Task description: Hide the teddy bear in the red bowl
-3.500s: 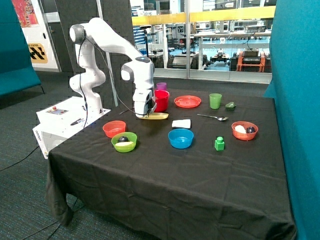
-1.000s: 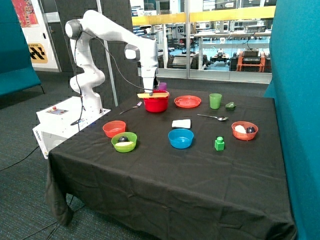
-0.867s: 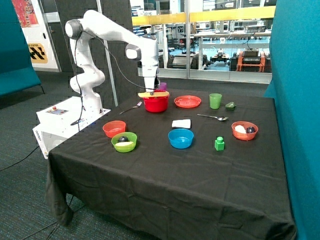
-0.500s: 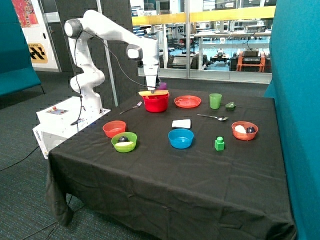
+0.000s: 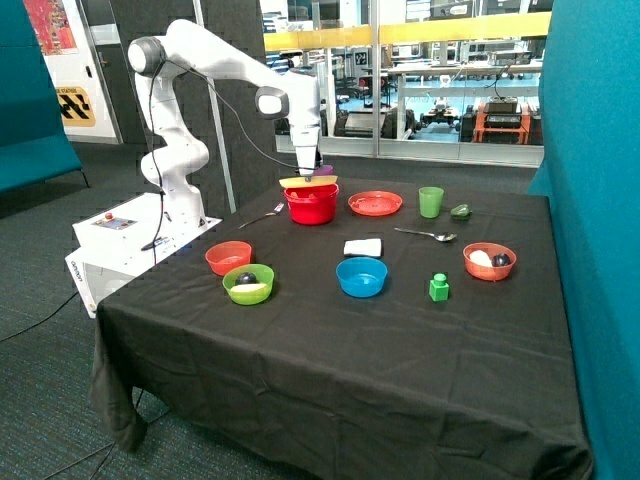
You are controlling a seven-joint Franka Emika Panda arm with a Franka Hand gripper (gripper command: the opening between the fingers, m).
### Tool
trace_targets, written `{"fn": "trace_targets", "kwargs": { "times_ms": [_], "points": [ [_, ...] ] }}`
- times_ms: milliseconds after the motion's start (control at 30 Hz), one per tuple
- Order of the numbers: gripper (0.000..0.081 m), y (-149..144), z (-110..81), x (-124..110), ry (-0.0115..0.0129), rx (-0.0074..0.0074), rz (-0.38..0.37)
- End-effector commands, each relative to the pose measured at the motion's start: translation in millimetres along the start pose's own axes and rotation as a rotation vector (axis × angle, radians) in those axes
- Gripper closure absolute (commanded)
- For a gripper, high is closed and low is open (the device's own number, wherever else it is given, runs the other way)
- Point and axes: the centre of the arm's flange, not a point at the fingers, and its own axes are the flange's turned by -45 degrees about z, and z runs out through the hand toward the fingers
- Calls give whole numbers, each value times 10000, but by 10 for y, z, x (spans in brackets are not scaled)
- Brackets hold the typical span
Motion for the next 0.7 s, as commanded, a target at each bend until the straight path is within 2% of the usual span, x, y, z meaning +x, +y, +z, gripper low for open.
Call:
{"fn": "trace_targets", "kwargs": {
  "times_ms": [0,367,667],
  "points": [
    [808,-139,-124,96,-51,70,-105],
    [808,-308,-115,140,-50,71,-275],
    [808,-465,-173,293,-50,71,-368]
  ]
}}
